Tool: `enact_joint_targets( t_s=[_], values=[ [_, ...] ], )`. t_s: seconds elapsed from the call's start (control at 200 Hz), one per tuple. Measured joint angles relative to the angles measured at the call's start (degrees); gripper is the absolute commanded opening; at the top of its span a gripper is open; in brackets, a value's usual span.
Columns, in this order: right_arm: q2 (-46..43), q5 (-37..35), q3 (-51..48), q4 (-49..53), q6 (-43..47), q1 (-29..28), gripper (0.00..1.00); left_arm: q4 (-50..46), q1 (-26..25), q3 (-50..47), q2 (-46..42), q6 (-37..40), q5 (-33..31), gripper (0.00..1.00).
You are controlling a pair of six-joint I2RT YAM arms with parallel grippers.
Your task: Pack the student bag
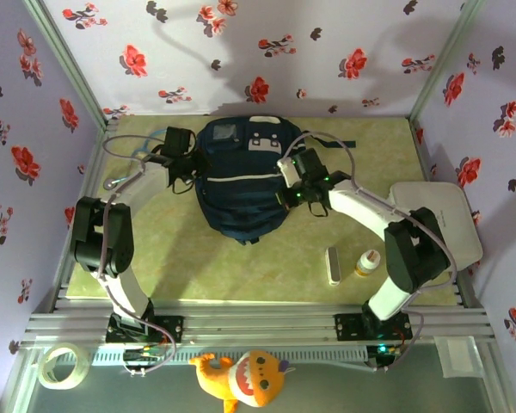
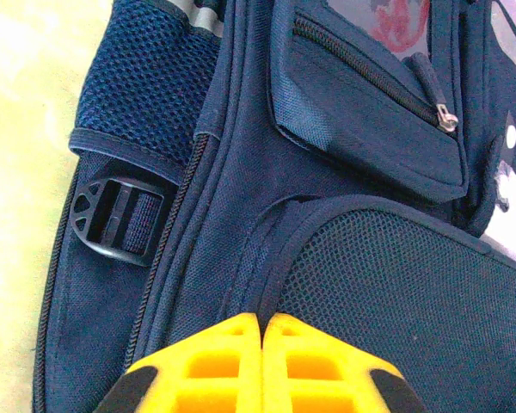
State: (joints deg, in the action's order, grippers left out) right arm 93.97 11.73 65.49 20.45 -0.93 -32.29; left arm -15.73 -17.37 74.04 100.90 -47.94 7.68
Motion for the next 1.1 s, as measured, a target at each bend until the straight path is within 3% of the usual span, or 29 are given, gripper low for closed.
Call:
enact_joint_targets(
  t_s=[0.25, 0.605, 1.1],
  values=[
    [1.1, -2.6, 0.2, -3.7, -6.6, -6.3, 0.00, 1.9, -1.0, -1.2, 0.0, -3.1, -1.7, 0.00],
    [10.8, -4.3, 7.3, -8.8, -16.1, -14.3, 0.00, 5.9, -1.5, -4.1, -0.4, -7.5, -2.0, 0.00],
    [18.9, -3.0, 13.1, -17.3, -27.9, -17.9, 0.02, 11.7, -1.5, -8.0, -2.8, -14.7, -0.6, 0.00]
  ],
)
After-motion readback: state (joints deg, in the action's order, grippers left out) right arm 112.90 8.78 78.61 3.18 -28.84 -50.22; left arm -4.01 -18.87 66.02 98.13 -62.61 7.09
